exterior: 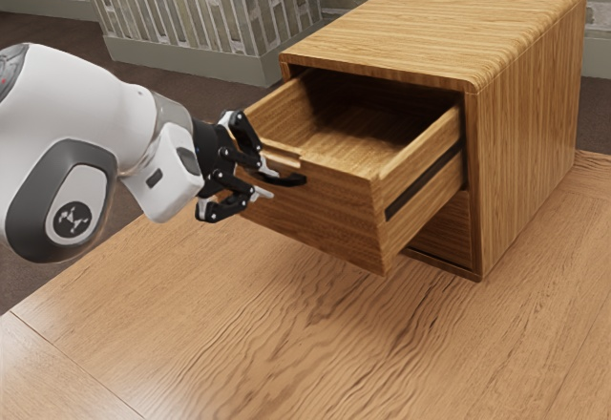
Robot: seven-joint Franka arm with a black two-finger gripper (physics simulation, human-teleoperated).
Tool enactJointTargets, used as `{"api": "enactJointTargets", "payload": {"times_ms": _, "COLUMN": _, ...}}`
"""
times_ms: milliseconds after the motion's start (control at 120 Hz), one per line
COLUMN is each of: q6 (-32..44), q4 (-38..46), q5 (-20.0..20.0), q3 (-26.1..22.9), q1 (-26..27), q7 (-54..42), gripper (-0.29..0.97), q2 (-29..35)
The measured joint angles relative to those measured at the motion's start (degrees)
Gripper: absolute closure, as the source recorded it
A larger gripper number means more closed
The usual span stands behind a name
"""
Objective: Pull the drawer handle with one arm to open the drawer
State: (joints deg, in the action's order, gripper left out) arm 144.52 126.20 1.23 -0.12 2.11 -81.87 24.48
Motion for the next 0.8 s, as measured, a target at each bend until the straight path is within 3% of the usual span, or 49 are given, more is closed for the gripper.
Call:
{"api": "enactJointTargets", "payload": {"times_ms": 225, "q6": 0.2, "q4": 1.1, "q5": -0.2, "q3": -0.1, "q1": 0.0, "q7": 0.7, "gripper": 0.69, "q2": 1.1}}
{"api": "enactJointTargets", "payload": {"times_ms": 433, "q6": 0.0, "q4": 2.7, "q5": -0.2, "q3": -0.3, "q1": 0.0, "q7": 1.3, "gripper": 0.61, "q2": 2.6}}
{"api": "enactJointTargets", "payload": {"times_ms": 550, "q6": -0.4, "q4": 2.9, "q5": -1.1, "q3": -0.3, "q1": 0.1, "q7": 1.4, "gripper": 0.44, "q2": 3.1}}
{"api": "enactJointTargets", "payload": {"times_ms": 800, "q6": -1.6, "q4": 2.0, "q5": -1.7, "q3": -0.9, "q1": 0.1, "q7": 1.8, "gripper": 0.32, "q2": 5.4}}
